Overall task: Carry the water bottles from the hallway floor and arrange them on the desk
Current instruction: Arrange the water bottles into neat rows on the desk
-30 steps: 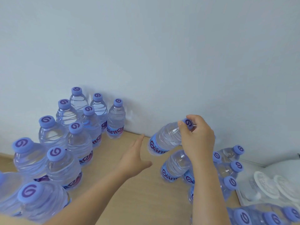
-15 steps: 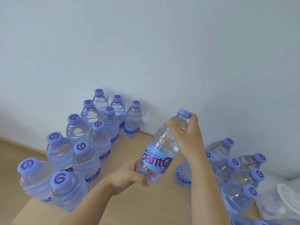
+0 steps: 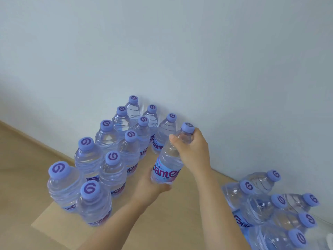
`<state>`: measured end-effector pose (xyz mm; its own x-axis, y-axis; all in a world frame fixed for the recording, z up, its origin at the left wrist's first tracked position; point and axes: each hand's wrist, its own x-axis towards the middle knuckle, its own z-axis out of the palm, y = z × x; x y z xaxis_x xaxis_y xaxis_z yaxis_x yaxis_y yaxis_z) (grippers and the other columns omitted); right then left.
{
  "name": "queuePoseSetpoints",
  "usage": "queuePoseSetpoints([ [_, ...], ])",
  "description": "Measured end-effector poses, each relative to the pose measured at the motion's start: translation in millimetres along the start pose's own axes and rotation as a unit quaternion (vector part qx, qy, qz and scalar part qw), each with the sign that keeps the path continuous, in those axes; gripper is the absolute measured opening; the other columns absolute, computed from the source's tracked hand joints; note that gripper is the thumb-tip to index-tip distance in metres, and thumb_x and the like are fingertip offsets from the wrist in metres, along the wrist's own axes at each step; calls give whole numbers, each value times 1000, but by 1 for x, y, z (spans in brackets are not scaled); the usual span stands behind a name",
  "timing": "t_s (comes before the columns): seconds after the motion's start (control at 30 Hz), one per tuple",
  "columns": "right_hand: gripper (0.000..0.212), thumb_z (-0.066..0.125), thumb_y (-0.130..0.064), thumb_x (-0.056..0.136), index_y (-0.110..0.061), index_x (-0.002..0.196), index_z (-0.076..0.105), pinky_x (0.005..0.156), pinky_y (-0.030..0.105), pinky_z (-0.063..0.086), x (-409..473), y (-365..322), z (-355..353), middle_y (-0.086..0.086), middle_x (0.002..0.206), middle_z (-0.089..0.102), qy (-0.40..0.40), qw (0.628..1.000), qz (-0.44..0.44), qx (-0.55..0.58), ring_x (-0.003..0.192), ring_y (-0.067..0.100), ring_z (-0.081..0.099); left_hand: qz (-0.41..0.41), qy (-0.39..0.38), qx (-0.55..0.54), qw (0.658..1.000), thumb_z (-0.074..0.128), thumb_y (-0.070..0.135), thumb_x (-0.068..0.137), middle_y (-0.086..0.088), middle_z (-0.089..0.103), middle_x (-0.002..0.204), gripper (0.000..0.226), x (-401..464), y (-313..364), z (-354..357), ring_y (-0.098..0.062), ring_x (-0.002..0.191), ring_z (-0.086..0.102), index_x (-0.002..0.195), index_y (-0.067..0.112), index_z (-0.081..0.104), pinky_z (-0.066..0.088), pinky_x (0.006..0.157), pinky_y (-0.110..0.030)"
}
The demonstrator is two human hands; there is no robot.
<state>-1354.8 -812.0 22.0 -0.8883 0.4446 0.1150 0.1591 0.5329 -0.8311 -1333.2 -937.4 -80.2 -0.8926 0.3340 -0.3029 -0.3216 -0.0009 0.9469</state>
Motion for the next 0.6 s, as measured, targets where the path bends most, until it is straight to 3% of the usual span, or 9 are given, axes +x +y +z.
queuePoseSetpoints([
  [0.13,35,74,-42,73,-19,88,51,66,25,44,9,4,25,-17,74,62,3,1000,-8,5,74,3,59,-17,78,39,996,65,-1,71,10,59,113,66,10,-20,-3,0,92,55,130,23,48,44,68,-15],
  [0.23,41,74,-42,72,-18,93,48,66,28,42,14,10,44,-12,84,62,-9,1000,-8,-7,80,15,59,-37,92,57,993,52,-4,80,23,50,95,70,20,-24,-4,9,67,44,143,21,34,37,52,-3],
  [0.3,43,75,-41,72,-21,95,45,65,27,40,17,15,53,-15,85,58,-13,1000,-4,-11,81,15,57,-55,96,41,993,48,-6,82,25,41,79,63,28,-24,-2,9,57,39,138,23,41,37,46,-2],
  [0.33,43,75,-41,71,-22,94,44,64,26,39,18,17,56,-17,84,57,-13,1000,-4,-11,81,15,57,-62,98,32,993,47,-6,82,23,39,75,54,31,-23,-2,8,56,37,124,28,48,36,45,-2],
  [0.4,43,76,-40,71,-22,92,43,64,26,39,21,22,63,-17,83,57,-12,1000,-5,-7,80,15,57,-76,108,21,991,46,-6,83,19,38,73,42,37,-21,-1,6,57,36,94,35,46,36,46,-5],
  [0.53,42,78,-36,71,-21,92,45,66,23,39,29,28,71,-15,84,59,-16,1000,1,9,79,12,57,-89,109,0,990,46,-4,84,15,44,77,43,50,-22,0,3,63,39,107,32,44,35,51,-10],
  [0.6,40,79,-34,70,-23,90,46,63,14,39,32,30,73,-16,84,59,-20,1000,-5,15,76,0,56,-92,105,-5,990,44,-4,84,10,49,78,41,56,-22,0,1,63,40,111,26,48,35,51,-11],
])
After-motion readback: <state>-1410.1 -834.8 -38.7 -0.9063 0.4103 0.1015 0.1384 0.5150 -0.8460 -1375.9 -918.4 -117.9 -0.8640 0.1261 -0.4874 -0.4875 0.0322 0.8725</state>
